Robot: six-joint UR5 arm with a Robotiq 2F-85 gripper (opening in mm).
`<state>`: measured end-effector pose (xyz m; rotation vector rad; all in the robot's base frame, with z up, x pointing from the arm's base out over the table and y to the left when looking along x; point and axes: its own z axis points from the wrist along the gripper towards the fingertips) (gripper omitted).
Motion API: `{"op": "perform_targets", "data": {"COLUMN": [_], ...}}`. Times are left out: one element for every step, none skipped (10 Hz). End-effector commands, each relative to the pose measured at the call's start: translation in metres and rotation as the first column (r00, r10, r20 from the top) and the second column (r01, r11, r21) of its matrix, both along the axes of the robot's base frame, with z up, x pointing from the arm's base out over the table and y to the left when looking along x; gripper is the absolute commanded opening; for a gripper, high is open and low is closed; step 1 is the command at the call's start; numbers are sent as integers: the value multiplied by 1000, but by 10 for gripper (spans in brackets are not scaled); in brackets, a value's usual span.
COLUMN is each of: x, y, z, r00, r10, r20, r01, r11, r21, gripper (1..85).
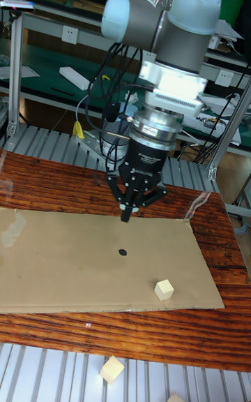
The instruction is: Pick up one small block
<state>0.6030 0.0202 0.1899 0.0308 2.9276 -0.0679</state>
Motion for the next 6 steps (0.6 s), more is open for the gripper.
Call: {"op": "perform_targets", "data": {"x": [3, 2, 4, 3, 0, -2], "y": [27, 41, 57, 59, 47, 37], "z": [-2, -4, -3, -4, -5, -6], "r00": [999, 995, 991, 988, 989, 991], "r10": [-52, -99, -134, -156, -146, -133], "r20": [-11, -13, -16, -22, -25, -28], "r01": [52, 100, 135, 158, 148, 134], "r11": [999, 993, 981, 976, 984, 989], "r21": [10, 66, 136, 150, 97, 55], "gripper": [10, 10, 10, 10, 10, 10]}}
